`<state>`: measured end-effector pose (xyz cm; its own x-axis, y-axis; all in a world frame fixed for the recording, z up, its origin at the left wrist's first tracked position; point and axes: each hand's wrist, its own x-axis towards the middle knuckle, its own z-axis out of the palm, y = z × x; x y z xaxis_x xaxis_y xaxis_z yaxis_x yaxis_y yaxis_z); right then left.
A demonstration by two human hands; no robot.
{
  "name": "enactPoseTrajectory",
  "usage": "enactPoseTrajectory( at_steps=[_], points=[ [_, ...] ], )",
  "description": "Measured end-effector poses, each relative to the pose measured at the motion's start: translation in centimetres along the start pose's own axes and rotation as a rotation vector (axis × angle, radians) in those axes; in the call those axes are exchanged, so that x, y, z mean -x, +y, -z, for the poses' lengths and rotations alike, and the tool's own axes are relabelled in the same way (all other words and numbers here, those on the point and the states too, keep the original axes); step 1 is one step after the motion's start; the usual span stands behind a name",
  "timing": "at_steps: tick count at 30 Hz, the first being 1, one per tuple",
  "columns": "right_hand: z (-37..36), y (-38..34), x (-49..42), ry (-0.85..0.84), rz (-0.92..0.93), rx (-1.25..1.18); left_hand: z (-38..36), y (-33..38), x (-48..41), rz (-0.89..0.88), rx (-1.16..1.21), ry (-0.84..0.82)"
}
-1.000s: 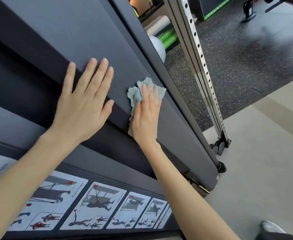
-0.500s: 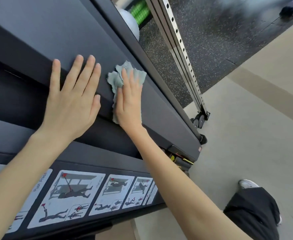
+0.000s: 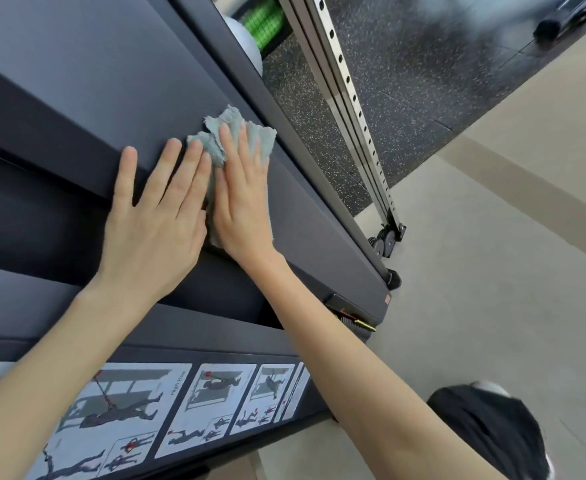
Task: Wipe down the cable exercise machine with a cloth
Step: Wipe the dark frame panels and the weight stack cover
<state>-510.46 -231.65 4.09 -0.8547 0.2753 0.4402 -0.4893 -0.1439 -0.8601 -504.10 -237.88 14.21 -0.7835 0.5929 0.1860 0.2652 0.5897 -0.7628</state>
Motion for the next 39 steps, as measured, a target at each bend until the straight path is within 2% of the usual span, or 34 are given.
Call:
enactPoseTrajectory(
  at_steps=[8, 10, 14, 17, 27, 36, 39],
  points=[
    [3.1, 9.7, 6.0, 0.029, -0.276, 0.036, -2.3, 3.9, 0.1, 0.145, -0.039, 0.009],
    [2.9, 9.2, 5.5, 0.033, -0.244, 0.030, -3.5, 5.7, 0.7, 0.151, -0.053, -0.010],
    [1.6, 6.5, 3.9, -0.001, -0.054, -0.007, -5.1, 8.0, 1.8, 0.163, -0.020, -0.012],
    [2.0, 7.7, 3.7, -0.026, 0.055, -0.018, -6.0, 9.0, 2.5, 0.159, -0.017, 0.009],
    [6.5, 21.0, 11.3, -0.062, -0.073, 0.045, -11.3, 14.6, 3.6, 0.231, -0.151, 0.030],
    [4.9, 17.7, 6.6, -0.002, 0.163, 0.035, -13.3, 16.5, 3.0, 0.282, -0.275, 0.036],
    [5.1, 19.0, 7.1, 0.013, 0.211, 0.026, -13.7, 16.8, 2.9, 0.313, -0.301, 0.063]
  ],
)
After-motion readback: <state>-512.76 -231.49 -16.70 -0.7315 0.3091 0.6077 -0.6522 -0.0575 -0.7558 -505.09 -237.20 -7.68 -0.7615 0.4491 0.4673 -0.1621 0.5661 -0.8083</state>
